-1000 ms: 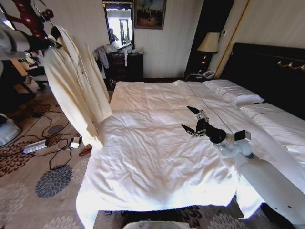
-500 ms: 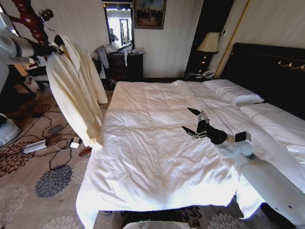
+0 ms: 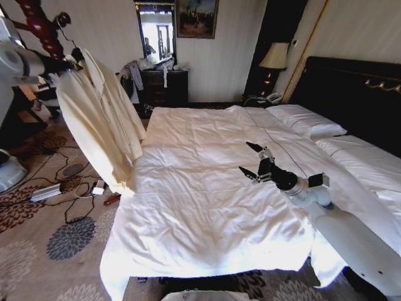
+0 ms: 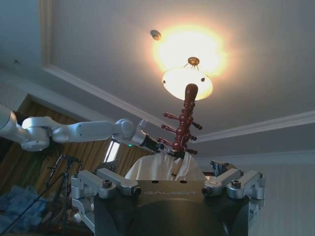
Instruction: Pick up the clothes from the bed and hang them on the clothes hanger.
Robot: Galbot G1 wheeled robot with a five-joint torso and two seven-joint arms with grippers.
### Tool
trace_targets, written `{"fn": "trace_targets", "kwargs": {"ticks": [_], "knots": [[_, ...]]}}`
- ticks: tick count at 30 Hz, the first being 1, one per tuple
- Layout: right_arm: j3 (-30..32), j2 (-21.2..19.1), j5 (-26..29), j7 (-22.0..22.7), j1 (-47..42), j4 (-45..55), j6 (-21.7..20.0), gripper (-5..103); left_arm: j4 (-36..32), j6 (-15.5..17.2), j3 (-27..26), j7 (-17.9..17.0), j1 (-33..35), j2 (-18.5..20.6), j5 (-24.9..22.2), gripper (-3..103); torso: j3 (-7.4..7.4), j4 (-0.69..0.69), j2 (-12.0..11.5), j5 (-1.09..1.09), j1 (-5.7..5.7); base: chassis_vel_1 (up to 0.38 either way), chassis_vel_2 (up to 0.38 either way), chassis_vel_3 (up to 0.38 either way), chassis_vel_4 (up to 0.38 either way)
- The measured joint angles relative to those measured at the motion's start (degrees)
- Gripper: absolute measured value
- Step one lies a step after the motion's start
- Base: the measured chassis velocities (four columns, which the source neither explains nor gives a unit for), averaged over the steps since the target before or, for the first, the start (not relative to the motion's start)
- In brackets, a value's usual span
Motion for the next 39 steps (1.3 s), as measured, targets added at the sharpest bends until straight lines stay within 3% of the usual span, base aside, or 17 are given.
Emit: {"fn": "trace_targets", "kwargs": {"ticks": [1, 3, 6, 7, 12, 14, 20, 23, 28, 31, 32, 33, 34, 35, 36, 37, 39], "knots": [[0.0, 0.0, 0.3, 0.3, 0.0, 0.1, -0.1, 100, -0.5, -0.7, -0.3, -0.1, 0.1, 0.4, 0.0, 55, 0.00, 0.00, 0.0, 0.00, 0.00, 0.000, 0.000, 0.000, 0.000], [0.1, -0.1, 0.4, 0.4, -0.1, 0.2, -0.1, 100, -1.0, -1.2, -0.6, -0.1, 0.3, 0.7, 0.0, 55, 0.00, 0.00, 0.0, 0.00, 0.00, 0.000, 0.000, 0.000, 0.000], [0.2, -0.1, 0.4, 0.5, -0.4, 0.4, -0.3, 100, -3.7, -3.6, -2.2, 0.0, 1.3, 2.4, -0.4, 72, 0.00, 0.00, 0.0, 0.00, 0.00, 0.000, 0.000, 0.000, 0.000], [0.2, -0.1, 0.4, 0.5, -0.4, 0.4, -0.3, 100, -3.7, -3.6, -2.2, 0.0, 1.3, 2.4, -0.4, 72, 0.00, 0.00, 0.0, 0.00, 0.00, 0.000, 0.000, 0.000, 0.000], [0.2, -0.1, -0.2, 0.5, -1.0, 0.8, -0.4, 100, -7.1, -7.7, -5.5, 0.5, 3.6, 4.5, -1.4, 88, -0.01, 0.00, 0.0, 0.00, -0.01, 0.000, 0.000, 0.000, 0.000], [0.2, -0.1, -0.3, 0.8, -1.2, 1.0, -0.4, 100, -8.5, -11.3, -7.5, 0.8, 5.1, 5.3, -2.8, 97, 0.00, 0.01, 0.0, 0.01, 0.00, 0.000, 0.000, 0.000, 0.000], [0.7, -0.6, 2.0, 4.5, -2.1, 2.2, -1.0, 100, -14.0, -17.7, -13.7, 1.5, 10.3, 7.8, -8.9, 100, 0.00, 0.00, 0.0, 0.01, -0.01, 0.000, 0.000, 0.000, 0.000], [1.0, -0.7, 3.4, 6.8, -2.5, 2.8, -1.8, 100, -16.6, -18.4, -15.5, 0.6, 12.5, 8.9, -10.2, 100, 0.00, 0.00, 0.0, 0.00, 0.00, 0.000, 0.000, 0.000, 0.000], [2.0, -0.6, 5.0, 14.0, -4.3, 5.2, -3.2, 100, -26.3, -18.6, -24.4, -2.7, 22.7, 13.3, -11.4, 100, 0.00, -0.02, 0.0, 0.01, 0.00, 0.000, 0.000, 0.000, 0.000], [2.4, 0.4, 3.7, 31.0, -6.1, 9.9, -5.7, 100, -35.7, -18.5, -28.2, -7.1, 30.7, 20.4, -11.5, 100, 0.00, 0.05, 0.0, -0.01, 0.00, 0.000, 0.000, 0.000, 0.000], [2.4, 0.4, 3.7, 31.0, -6.1, 9.9, -5.7, 100, -35.7, -18.5, -28.2, -7.1, 30.7, 20.4, -11.5, 100, 0.00, 0.05, 0.0, -0.01, 0.00, 0.000, 0.000, 0.000, 0.000], [2.6, 0.9, 2.8, 37.4, -6.6, 11.9, -7.0, 100, -38.4, -18.5, -28.6, -9.5, 32.5, 22.1, -11.8, 100, -0.01, 0.07, 0.0, 0.01, -0.01, 0.000, 0.000, 0.000, 0.000], [2.7, 1.3, 2.3, 40.7, -6.9, 13.0, -7.7, 100, -40.0, -18.5, -28.9, -11.5, 33.6, 23.1, -11.8, 100, -0.01, 0.07, 0.0, 0.03, -0.01, 0.000, 0.000, 0.000, 0.000], [3.5, 2.5, -0.1, 50.1, -7.8, 15.9, -10.1, 100, -43.5, -18.7, -30.8, -16.1, 37.2, 25.1, -11.1, 100, -0.01, 0.03, 0.0, -0.01, -0.01, 0.000, 0.000, 0.000, 0.000], [4.3, 3.6, -2.2, 55.6, -8.8, 17.4, -11.8, 100, -46.0, -19.0, -32.1, -18.7, 40.2, 26.8, -9.3, 100, -0.01, -0.02, 0.0, -0.02, -0.01, 0.000, 0.000, 0.000, 0.000], [4.3, 3.6, -2.2, 55.6, -8.8, 17.4, -11.8, 100, -46.0, -19.0, -32.1, -18.7, 40.2, 26.8, -9.3, 100, -0.01, -0.02, 0.0, -0.02, -0.01, 0.000, 0.000, 0.000, 0.000], [5.7, 5.6, -6.4, 61.6, -10.8, 18.6, -13.9, 100, -48.7, -20.5, -32.8, -19.6, 43.2, 29.1, -6.5, 100, -0.01, -0.02, 0.0, -0.01, -0.01, 0.000, 0.000, 0.000, 0.000]]}}
